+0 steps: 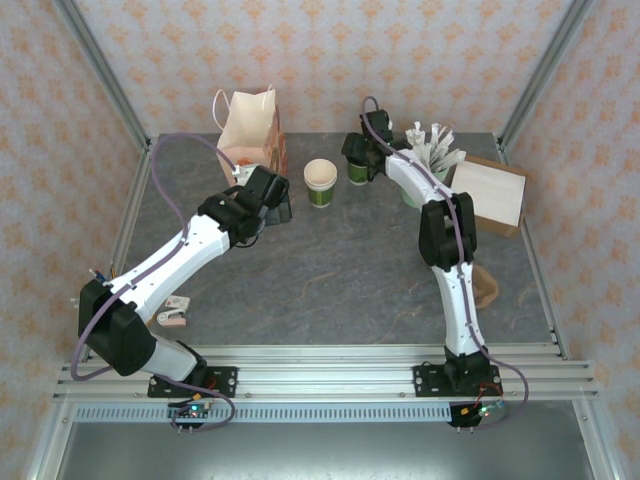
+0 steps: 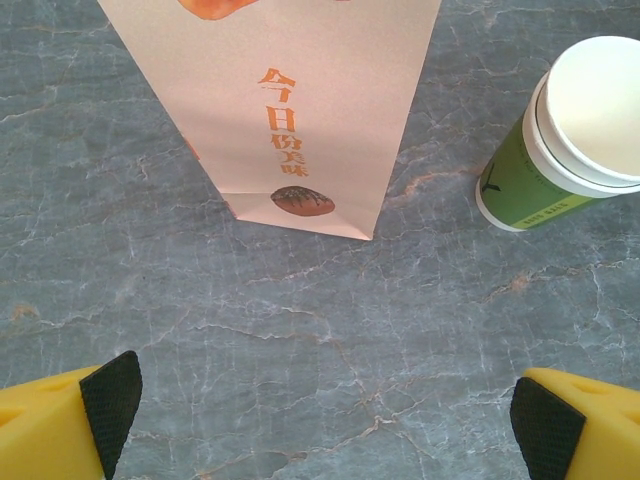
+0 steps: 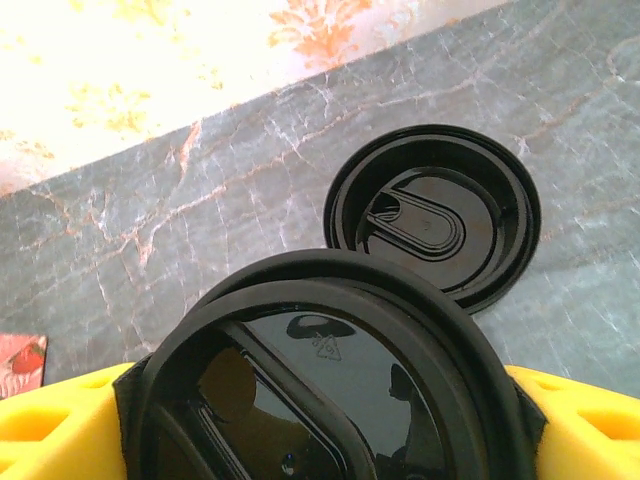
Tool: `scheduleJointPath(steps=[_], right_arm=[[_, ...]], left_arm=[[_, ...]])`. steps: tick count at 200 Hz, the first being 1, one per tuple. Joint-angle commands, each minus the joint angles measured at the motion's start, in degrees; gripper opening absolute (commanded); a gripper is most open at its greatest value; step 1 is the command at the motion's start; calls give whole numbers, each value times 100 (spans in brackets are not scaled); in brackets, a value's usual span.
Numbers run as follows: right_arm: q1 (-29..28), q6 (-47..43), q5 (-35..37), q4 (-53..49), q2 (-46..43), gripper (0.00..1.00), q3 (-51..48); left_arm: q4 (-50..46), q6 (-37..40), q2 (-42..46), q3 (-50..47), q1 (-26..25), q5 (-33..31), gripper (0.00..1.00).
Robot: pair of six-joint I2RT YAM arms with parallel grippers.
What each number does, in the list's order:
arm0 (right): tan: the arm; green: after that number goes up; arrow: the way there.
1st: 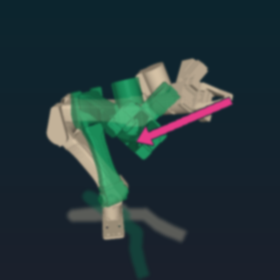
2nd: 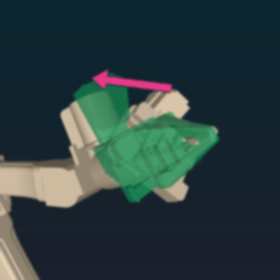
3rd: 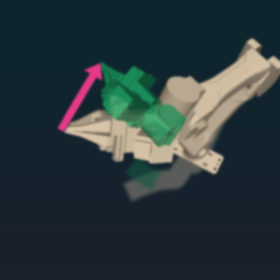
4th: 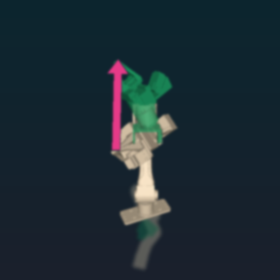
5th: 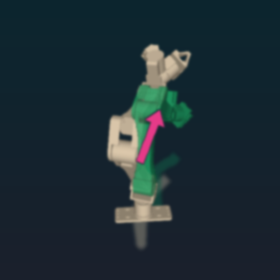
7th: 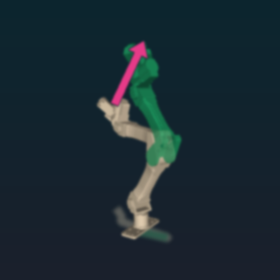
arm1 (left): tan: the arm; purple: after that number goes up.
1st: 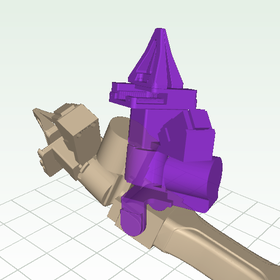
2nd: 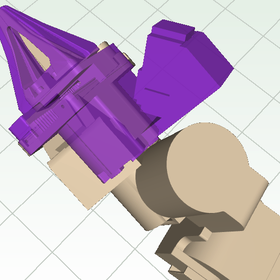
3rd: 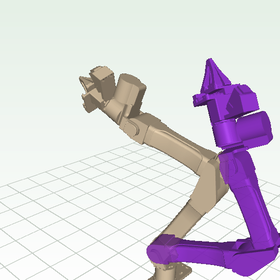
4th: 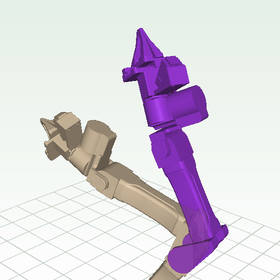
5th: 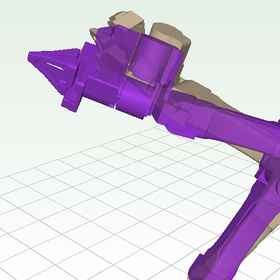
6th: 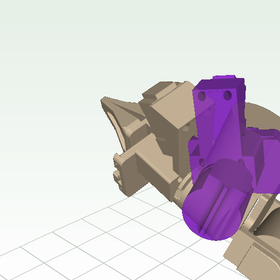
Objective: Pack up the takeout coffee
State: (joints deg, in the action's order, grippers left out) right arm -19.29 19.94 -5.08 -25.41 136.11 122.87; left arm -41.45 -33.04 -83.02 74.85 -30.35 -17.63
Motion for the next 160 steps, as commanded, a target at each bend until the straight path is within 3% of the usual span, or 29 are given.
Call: scheduleJointPath(steps=[1, 27, 71, 160], right_arm=[[26, 98, 259, -516, 340, 83, 479], [24, 142, 332, -938, 608, 88, 1101], [30, 137, 89, -882, 405, 100, 1130], [25, 43, 25, -768, -251, 99, 1057]], left_arm=[[80, 43, 72, 16, 89, -292, 100], [63, 54, 150, -32, 132, -258, 100], [131, 84, 285, -118, 155, -170, 100], [164, 378, 1044, -323, 440, -29, 100]])
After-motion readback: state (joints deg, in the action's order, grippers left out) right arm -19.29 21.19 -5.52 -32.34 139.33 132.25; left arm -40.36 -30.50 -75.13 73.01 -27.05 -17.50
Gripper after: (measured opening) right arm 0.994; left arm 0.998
